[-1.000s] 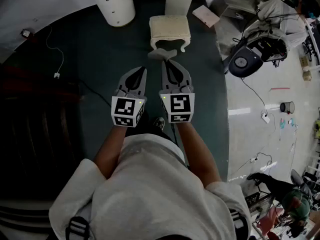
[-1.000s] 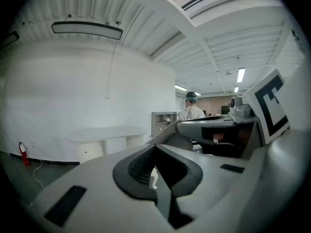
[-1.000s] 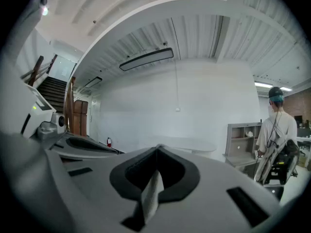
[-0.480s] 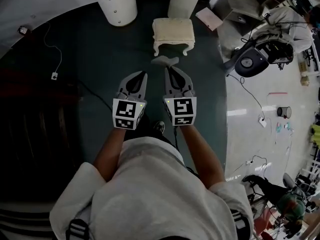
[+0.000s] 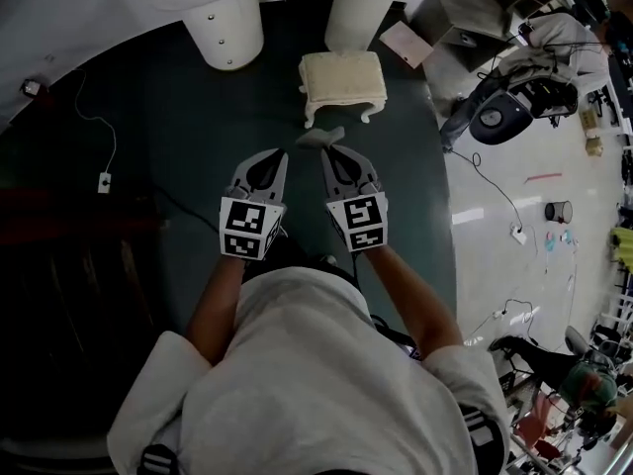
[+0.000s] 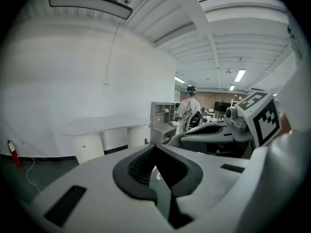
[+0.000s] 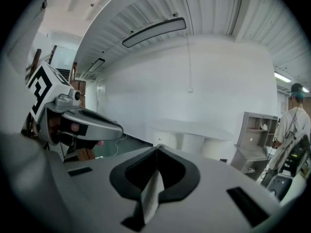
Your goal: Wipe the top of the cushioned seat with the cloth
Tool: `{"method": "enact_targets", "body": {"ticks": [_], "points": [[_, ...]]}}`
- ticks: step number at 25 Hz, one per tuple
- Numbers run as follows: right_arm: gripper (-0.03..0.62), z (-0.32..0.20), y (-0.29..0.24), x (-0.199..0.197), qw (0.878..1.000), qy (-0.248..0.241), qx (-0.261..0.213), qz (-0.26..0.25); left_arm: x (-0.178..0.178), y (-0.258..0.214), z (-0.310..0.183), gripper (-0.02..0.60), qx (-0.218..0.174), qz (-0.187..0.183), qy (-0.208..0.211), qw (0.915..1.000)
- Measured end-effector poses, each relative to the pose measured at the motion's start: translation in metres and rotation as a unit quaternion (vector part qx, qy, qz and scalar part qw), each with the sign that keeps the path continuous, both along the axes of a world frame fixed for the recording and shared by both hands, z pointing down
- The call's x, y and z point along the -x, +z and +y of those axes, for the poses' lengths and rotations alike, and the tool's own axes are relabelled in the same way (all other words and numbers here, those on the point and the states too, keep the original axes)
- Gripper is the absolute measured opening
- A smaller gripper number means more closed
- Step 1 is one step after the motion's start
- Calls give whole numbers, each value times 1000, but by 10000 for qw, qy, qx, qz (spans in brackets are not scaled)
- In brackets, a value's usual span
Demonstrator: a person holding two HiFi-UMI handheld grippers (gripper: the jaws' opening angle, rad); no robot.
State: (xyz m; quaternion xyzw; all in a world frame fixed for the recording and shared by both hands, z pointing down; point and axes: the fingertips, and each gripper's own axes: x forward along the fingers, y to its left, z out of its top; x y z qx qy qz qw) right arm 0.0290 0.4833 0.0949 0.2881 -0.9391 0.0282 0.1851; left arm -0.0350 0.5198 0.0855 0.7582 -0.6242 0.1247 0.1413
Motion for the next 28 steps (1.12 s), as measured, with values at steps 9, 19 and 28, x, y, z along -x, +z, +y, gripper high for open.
{"method": "enact_targets", "body": {"ticks": [9, 19, 28], "points": [[15, -25, 9, 36, 9995, 12, 222, 240, 41, 18, -35, 14, 418, 70, 404, 9983], [15, -96, 43, 36, 9977, 297, 505, 342, 40, 50, -113, 14, 704, -11, 803, 9943], [15, -185, 72, 32, 9952, 494, 776, 319, 35, 81, -207, 14, 1203, -229, 1244, 9846]]}}
